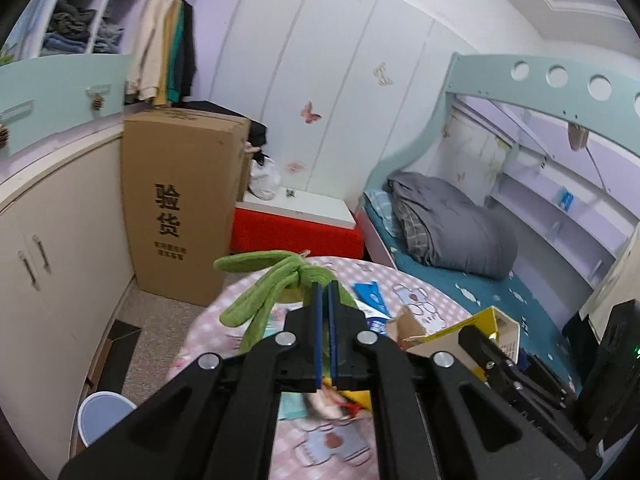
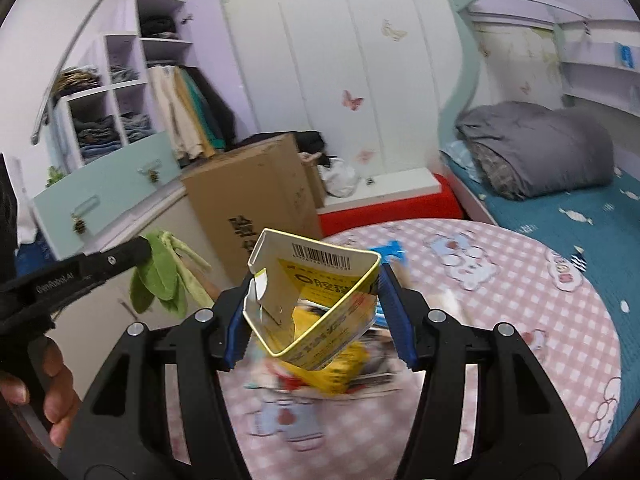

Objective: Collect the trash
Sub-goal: 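Carry both items to the wastebasket and open both tools to drop them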

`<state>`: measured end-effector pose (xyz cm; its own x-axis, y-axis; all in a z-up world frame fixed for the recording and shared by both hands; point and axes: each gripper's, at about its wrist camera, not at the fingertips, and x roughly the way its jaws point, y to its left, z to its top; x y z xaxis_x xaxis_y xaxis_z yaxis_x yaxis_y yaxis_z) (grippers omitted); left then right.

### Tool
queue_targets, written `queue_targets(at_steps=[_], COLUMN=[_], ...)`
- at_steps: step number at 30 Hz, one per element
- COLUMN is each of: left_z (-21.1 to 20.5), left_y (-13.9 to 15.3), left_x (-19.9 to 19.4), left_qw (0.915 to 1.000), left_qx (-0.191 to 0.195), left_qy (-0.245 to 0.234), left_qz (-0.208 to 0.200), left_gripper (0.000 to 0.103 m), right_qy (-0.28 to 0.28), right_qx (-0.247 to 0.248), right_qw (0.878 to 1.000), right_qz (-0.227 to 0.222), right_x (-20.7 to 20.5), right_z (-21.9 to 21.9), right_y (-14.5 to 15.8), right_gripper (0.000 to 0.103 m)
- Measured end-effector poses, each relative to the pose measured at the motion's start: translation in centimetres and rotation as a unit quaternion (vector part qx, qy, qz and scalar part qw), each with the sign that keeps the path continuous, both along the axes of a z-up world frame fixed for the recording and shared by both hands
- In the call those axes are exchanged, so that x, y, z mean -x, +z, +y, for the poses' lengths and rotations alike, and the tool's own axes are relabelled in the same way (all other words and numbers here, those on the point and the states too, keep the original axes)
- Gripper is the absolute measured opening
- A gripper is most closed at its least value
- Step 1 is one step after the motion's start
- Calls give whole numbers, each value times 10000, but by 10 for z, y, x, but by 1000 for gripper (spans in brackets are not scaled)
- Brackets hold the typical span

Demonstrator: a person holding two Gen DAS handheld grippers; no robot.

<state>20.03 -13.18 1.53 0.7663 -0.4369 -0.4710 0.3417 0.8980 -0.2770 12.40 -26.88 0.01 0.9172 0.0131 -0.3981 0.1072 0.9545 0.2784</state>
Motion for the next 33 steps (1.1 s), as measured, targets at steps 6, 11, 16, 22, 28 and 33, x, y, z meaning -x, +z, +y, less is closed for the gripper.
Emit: queue_targets(at_steps=[6,11,16,22,28,33], left_z=[67,131,207,284,328,340], left_y=[-6,-24,-62,-128,-192,-223], left_x=[11,10,0,-25,-50,-65], left_qw=[9990,9954,9867,9680,9476,9358], left_qx=[13,-12,-14,-7,7,-108], left_qy=[445,944,1515,2103,2438,2614], left_qz=[-18,173,596,1370,2063,2363], left_gripper=[2,3,3,3,3,28], right_qy=[676,1351,1987,2508,2693,2679], right_qx=[107,143,185,199,372,353], right_qw=[9976,9905,9784,9615,9482,9433], right_qz=[41,218,547,1105,1642,1926], right_x=[-20,-44,-75,-116,-146,-161], right_z=[69,139,216,293,344,354], right_y=[3,-10,-40,-95,-153,-182], right_gripper=[56,56,56,56,56,57])
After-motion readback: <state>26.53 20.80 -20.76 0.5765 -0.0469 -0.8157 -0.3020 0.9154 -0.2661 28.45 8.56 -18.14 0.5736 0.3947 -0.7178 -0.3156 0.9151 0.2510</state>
